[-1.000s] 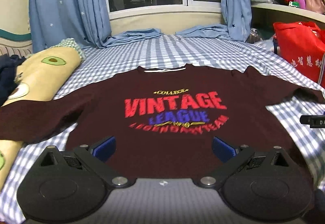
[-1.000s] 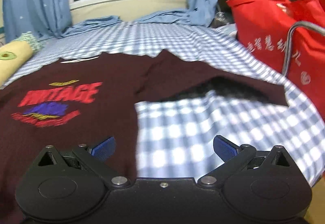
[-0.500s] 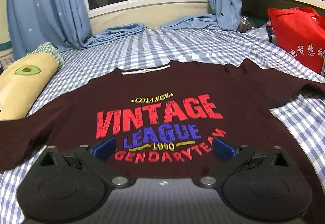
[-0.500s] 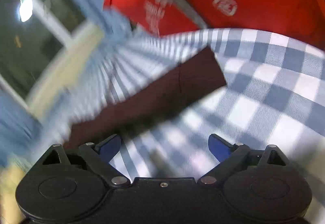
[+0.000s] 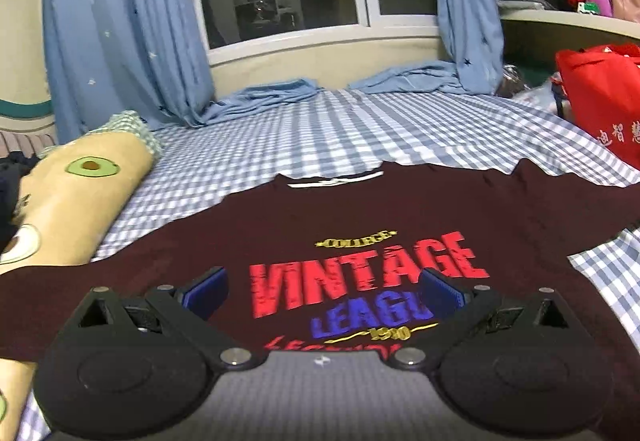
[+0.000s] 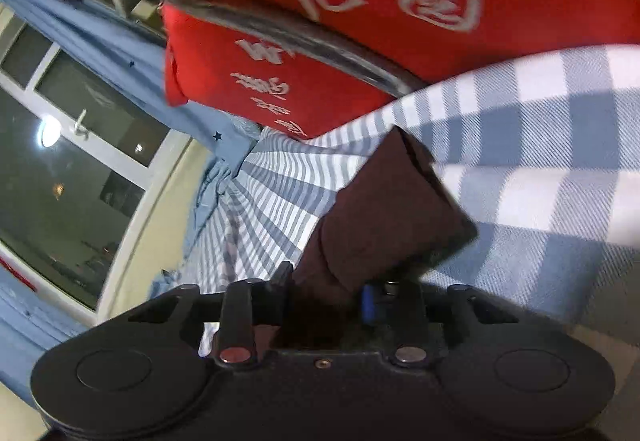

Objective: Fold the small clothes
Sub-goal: 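Lift the sleeve with the right gripper, lay it across the body, open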

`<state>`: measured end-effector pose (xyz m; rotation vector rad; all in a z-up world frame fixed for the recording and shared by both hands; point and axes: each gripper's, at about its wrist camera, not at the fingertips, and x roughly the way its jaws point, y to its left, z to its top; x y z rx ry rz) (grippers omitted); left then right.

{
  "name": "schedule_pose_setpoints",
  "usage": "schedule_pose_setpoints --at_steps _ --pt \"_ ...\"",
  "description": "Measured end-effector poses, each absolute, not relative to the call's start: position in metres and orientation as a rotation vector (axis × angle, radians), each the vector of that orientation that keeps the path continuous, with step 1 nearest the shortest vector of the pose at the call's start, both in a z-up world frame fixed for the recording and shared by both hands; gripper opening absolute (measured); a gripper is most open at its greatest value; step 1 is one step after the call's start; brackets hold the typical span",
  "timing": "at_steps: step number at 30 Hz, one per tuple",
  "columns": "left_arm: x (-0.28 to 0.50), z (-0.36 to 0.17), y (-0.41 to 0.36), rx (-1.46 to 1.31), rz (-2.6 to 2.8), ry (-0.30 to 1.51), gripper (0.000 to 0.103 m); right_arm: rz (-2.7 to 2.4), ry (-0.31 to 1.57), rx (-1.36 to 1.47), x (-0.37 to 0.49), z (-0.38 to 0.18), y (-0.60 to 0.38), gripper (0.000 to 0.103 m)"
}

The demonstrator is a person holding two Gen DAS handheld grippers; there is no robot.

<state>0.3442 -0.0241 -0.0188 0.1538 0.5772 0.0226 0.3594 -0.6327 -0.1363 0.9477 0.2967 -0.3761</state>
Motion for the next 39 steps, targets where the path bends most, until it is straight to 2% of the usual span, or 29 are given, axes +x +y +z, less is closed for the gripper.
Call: schedule_pose_setpoints --at_steps 7,11,15,19,24,28,35,38,39 --pt "0.295 -0.008 0.032 0.118 0.064 0.540 0.103 -0.393 0.294 0.413 0.383 -0.028 -0.526 0.024" --pt "0.265 -0.002 0.073 0.065 0.092 0.514 0.103 -0.295 0.304 0.106 0.420 0.036 -0.411 0.024" --pt "0.238 0.003 0.112 0.034 0.138 0.483 0.103 -0.116 0.304 -0.023 0.464 0.066 -0.285 0.024" --pt "0.216 0.008 0.147 0.003 0.191 0.469 0.103 0.019 0.358 -0.160 0.507 0.045 -0.160 0.024" --pt "0.191 0.009 0.178 -0.027 0.240 0.467 0.103 0.155 0.590 -0.377 0.547 -0.054 -0.039 0.023" --pt "0.179 0.010 0.192 -0.033 0.271 0.460 0.103 0.208 0.689 -0.539 0.540 -0.112 0.012 0.023" --pt "0.175 0.009 0.196 -0.081 0.254 0.462 0.103 0.224 0.734 -0.642 0.528 -0.145 0.033 0.027" --pt "0.174 0.009 0.189 -0.069 0.252 0.462 0.103 0.235 0.710 -0.690 0.516 -0.144 0.037 0.037" --pt "0.173 0.008 0.189 -0.067 0.252 0.463 0.103 0.273 0.714 -0.656 0.511 -0.139 0.034 0.056"
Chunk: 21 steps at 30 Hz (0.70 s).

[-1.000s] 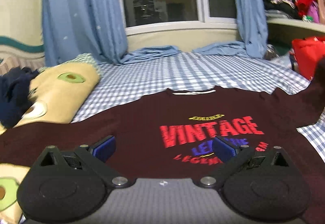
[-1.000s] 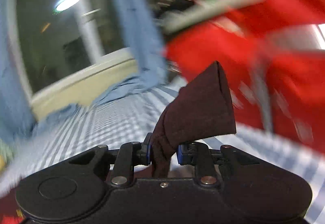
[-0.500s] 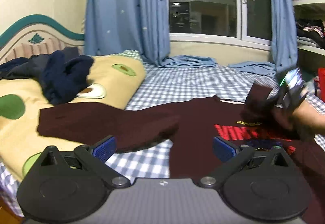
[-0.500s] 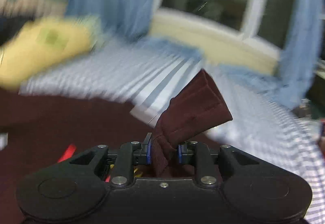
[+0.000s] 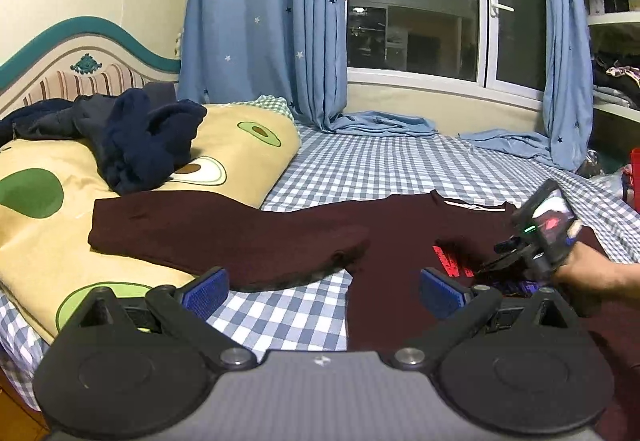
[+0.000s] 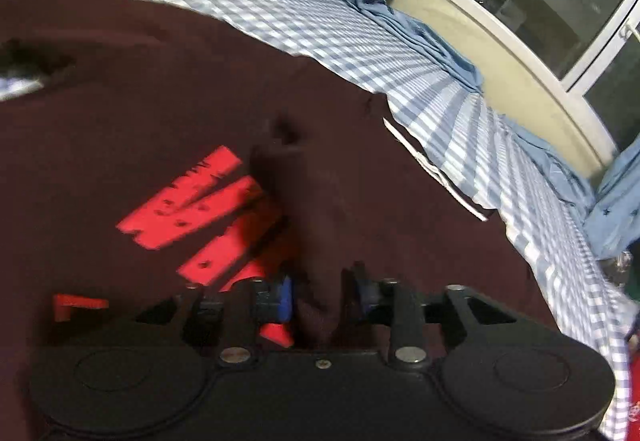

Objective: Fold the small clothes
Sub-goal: 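Lift the sleeve with the right gripper, lay it across the body, open, then grasp the other sleeve cuff by the pillow with the left gripper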

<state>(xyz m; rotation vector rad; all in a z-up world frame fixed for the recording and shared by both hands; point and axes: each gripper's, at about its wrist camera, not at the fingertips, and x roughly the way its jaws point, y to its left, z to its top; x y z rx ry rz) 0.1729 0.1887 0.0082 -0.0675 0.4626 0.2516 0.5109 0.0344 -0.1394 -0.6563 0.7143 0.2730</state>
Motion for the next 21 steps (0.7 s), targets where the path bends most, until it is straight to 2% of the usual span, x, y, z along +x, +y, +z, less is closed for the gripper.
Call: schedule_pose_setpoints --at_steps 1,3,8,10,11,13,18,21 --pt "0.172 0.007 0.189 -0.068 0.252 0.464 0.103 0.364 0.720 -0.579 0.500 -0.129 0.030 0.082" --pt "0.173 0.003 0.190 -0.075 0.259 0.473 0.103 0.483 0.699 -0.450 0.476 -0.108 0.016 0.097" --pt "0.183 -0.012 0.202 -0.115 0.279 0.506 0.103 0.505 0.671 -0.299 0.453 -0.073 -0.013 0.092" --pt "0.184 -0.016 0.208 -0.136 0.269 0.484 0.103 0.424 0.663 -0.360 0.463 -0.073 -0.016 0.078" --pt "0.184 -0.018 0.212 -0.153 0.255 0.473 0.103 0.392 0.661 -0.374 0.468 -0.076 -0.016 0.075" --pt "0.184 -0.023 0.222 -0.205 0.223 0.476 0.103 0.341 0.684 -0.327 0.490 -0.084 -0.016 0.062" --pt "0.189 -0.045 0.261 -0.362 0.256 0.427 0.103 0.337 0.825 -0.334 0.518 -0.127 -0.001 0.061" --pt "0.191 -0.063 0.291 -0.393 0.332 0.371 0.103 0.354 0.812 -0.362 0.510 -0.126 0.005 0.058"
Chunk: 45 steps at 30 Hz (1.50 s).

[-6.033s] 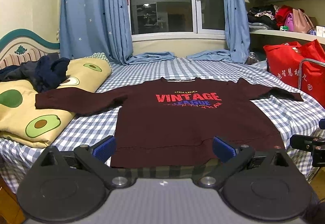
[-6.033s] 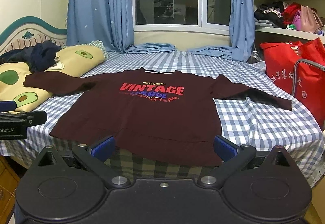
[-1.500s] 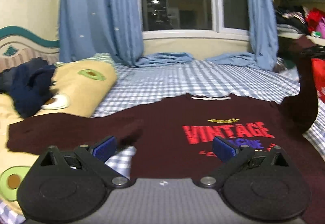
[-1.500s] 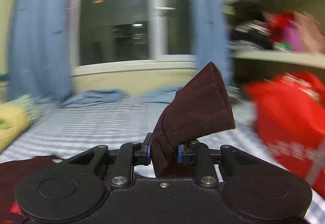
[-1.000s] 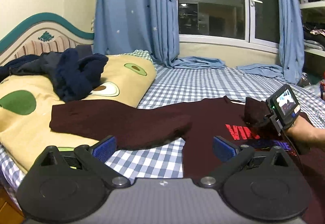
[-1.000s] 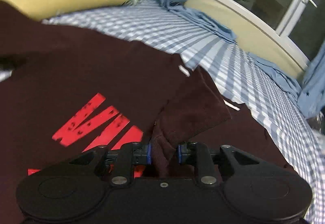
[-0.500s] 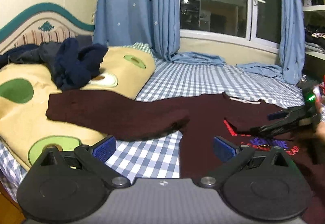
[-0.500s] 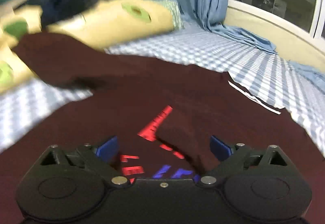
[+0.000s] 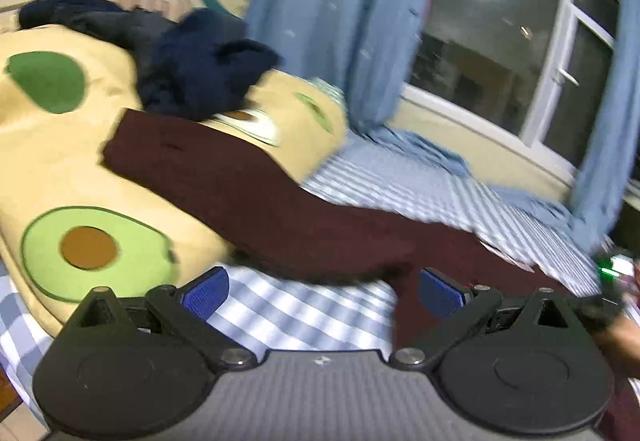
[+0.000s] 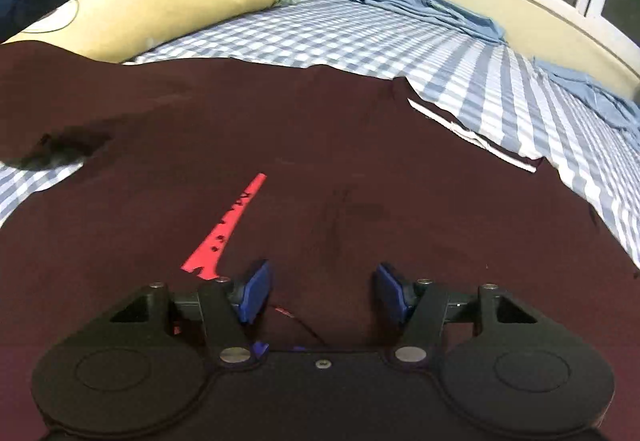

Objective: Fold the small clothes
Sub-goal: 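Grasp the other sleeve cuff by the pillow with the left gripper, then carry the sleeve with the left gripper across the body and release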

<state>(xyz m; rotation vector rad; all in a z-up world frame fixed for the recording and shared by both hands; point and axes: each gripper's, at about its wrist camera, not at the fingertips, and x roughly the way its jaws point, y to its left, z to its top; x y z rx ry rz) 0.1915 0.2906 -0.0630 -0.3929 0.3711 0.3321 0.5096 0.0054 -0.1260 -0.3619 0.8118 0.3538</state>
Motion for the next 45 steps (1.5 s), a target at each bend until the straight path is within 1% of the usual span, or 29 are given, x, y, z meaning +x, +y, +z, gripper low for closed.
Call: schedule_pose_setpoints --at_steps 3,5,6,7,9,11,13,14,17,20,22,23,24,25,28,30,32,34,37,41,45 --pt "0.188 -0.071 0.319 -0.435 0.384 0.274 0.103 0.391 0.718 -0.381 0.476 -0.097 0.005 0.058" --pt "0.187 -0.072 0.338 -0.502 0.430 0.214 0.103 0.439 0.647 -0.395 0.442 -0.068 0.006 0.066" --pt "0.189 -0.072 0.349 -0.532 0.443 0.184 0.103 0.463 0.614 -0.398 0.423 -0.055 0.006 0.073" --pt "0.193 -0.074 0.360 -0.563 0.454 0.166 0.103 0.483 0.588 -0.400 0.402 -0.043 0.005 0.076" --pt "0.203 -0.083 0.379 -0.638 0.492 0.161 0.103 0.509 0.577 -0.384 0.367 -0.018 0.005 0.076" --pt "0.211 -0.095 0.393 -0.719 0.521 0.128 0.103 0.557 0.571 -0.336 0.339 0.003 0.005 0.079" --pt "0.217 -0.108 0.405 -0.808 0.536 0.080 0.102 0.564 0.535 -0.308 0.314 0.020 0.004 0.084" --pt "0.220 -0.113 0.410 -0.828 0.539 0.055 0.102 0.559 0.512 -0.297 0.301 0.026 0.002 0.084" --pt "0.237 -0.117 0.422 -0.844 0.544 0.014 0.102 0.525 0.462 -0.223 0.285 0.044 -0.007 0.085" --pt "0.253 -0.116 0.436 -0.873 0.564 -0.009 0.101 0.456 0.437 -0.047 0.276 0.055 -0.028 0.087" --pt "0.262 -0.113 0.441 -0.865 0.597 -0.004 0.088 0.434 0.450 0.006 0.275 0.057 -0.039 0.087" --pt "0.266 -0.111 0.443 -0.853 0.618 0.012 0.069 0.422 0.465 0.000 0.277 0.057 -0.042 0.087" --pt "0.267 -0.111 0.444 -0.850 0.622 0.029 0.042 0.405 0.473 -0.013 0.279 0.057 -0.045 0.087" --pt "0.268 -0.111 0.446 -0.862 0.616 0.045 0.028 0.379 0.475 -0.024 0.279 0.057 -0.048 0.087" --pt "0.265 -0.113 0.455 -0.948 0.568 0.067 0.024 0.343 0.473 0.014 0.275 0.055 -0.061 0.087" --pt "0.264 -0.103 0.453 -0.936 0.559 0.084 0.023 0.339 0.480 0.039 0.274 0.052 -0.069 0.087" --pt "0.265 -0.086 0.443 -0.902 0.531 0.084 0.023 0.327 0.489 0.042 0.273 0.046 -0.075 0.087" --pt "0.272 -0.055 0.418 -0.818 0.506 0.091 0.023 0.295 0.503 0.056 0.272 0.040 -0.086 0.087" --pt "0.292 -0.006 0.365 -0.661 0.468 0.077 0.023 0.241 0.533 0.111 0.271 0.030 -0.110 0.087" --pt "0.337 0.052 0.261 -0.423 0.410 0.056 0.023 0.197 0.548 0.160 0.261 0.018 -0.143 0.087" --pt "0.391 0.071 0.157 -0.294 0.340 0.088 0.023 0.148 0.563 0.183 0.250 0.008 -0.176 0.087"
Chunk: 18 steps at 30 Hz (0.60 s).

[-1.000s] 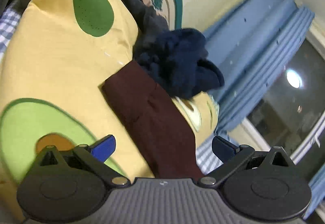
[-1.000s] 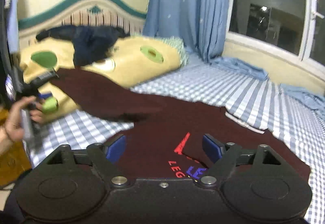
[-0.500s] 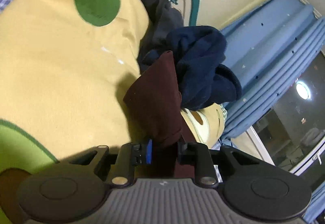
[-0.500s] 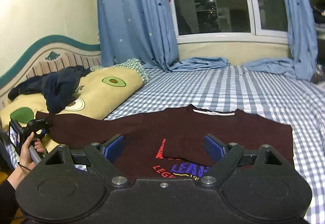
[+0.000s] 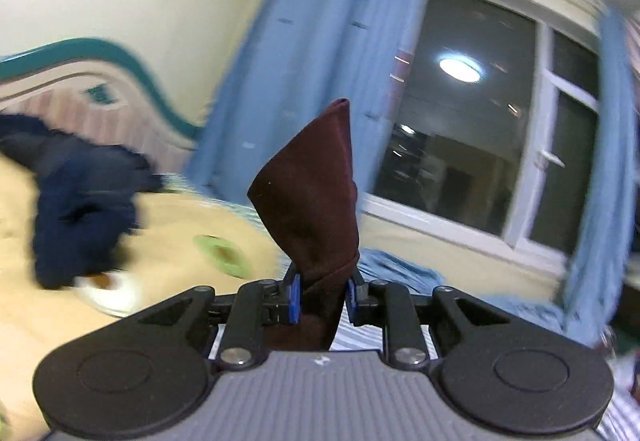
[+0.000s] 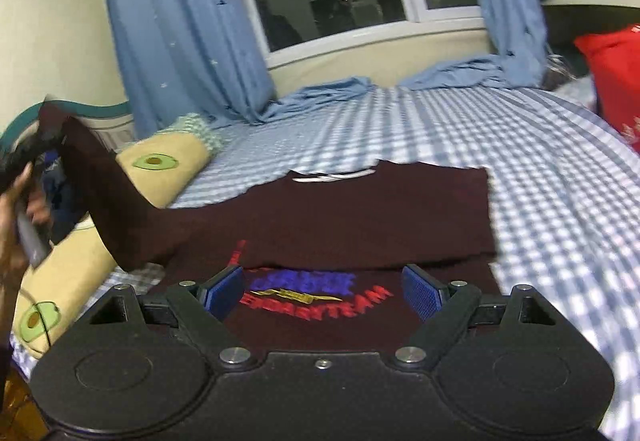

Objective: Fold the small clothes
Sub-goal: 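Carry the sleeve with the left gripper across the body and release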

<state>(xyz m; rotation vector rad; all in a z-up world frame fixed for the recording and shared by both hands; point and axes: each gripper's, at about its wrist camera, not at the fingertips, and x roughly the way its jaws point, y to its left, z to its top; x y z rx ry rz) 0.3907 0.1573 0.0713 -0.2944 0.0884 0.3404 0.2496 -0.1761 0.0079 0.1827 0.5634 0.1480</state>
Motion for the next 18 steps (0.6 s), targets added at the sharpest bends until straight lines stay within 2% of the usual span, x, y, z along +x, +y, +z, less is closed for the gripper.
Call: schedule_pose_setpoints --at_steps 6,10,14,17,18 --pt "0.472 0.041 0.005 -0.158 0.228 0.237 0.024 0.066 0.552 0.224 0.220 0.004 -0.229 0.087" --pt "0.519 -0.021 -0.082 -0.017 0.194 0.407 0.024 0.003 0.568 0.266 0.200 -0.006 -0.262 0.087" --pt "0.543 -0.080 -0.128 0.098 0.195 0.538 0.024 -0.047 0.570 0.297 0.178 -0.012 -0.289 0.087" --pt "0.549 -0.102 -0.147 0.126 0.191 0.596 0.024 -0.084 0.574 0.309 0.168 -0.016 -0.302 0.087" --pt "0.547 -0.108 -0.151 0.134 0.189 0.606 0.028 -0.091 0.578 0.315 0.166 -0.018 -0.306 0.087"
